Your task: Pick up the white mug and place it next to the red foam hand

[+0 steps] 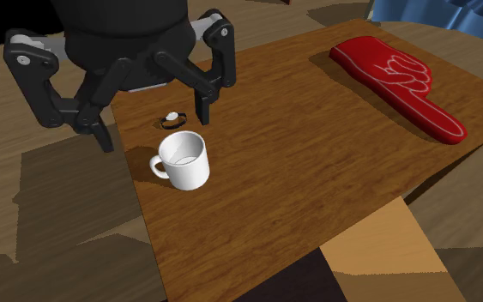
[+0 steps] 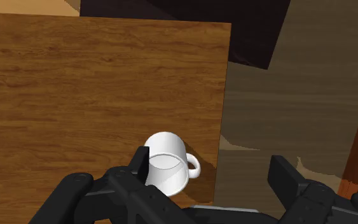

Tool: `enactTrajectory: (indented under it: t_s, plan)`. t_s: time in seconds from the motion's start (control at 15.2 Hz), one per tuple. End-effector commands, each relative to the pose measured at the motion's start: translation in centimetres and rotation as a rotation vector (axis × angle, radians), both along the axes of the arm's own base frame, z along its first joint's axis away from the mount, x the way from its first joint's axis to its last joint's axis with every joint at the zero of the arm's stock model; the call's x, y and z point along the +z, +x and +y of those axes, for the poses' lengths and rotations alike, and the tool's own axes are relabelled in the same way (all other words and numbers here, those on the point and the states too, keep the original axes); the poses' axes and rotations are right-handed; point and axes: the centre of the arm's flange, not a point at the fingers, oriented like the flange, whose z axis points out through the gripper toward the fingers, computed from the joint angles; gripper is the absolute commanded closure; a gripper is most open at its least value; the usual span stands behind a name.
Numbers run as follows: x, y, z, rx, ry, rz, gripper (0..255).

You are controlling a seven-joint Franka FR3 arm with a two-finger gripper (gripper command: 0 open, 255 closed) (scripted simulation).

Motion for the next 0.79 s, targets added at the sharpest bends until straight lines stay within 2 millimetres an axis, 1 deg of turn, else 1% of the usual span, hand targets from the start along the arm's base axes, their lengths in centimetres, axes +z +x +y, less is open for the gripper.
enactTrajectory:
  t_s: [0.0,0.73]
  plan:
    - [0.0,0.0,0.0,0.000,0.000,0.000,0]
    - [-10.5,10.4,-1.7,-0.020,-0.054,0.053,0]
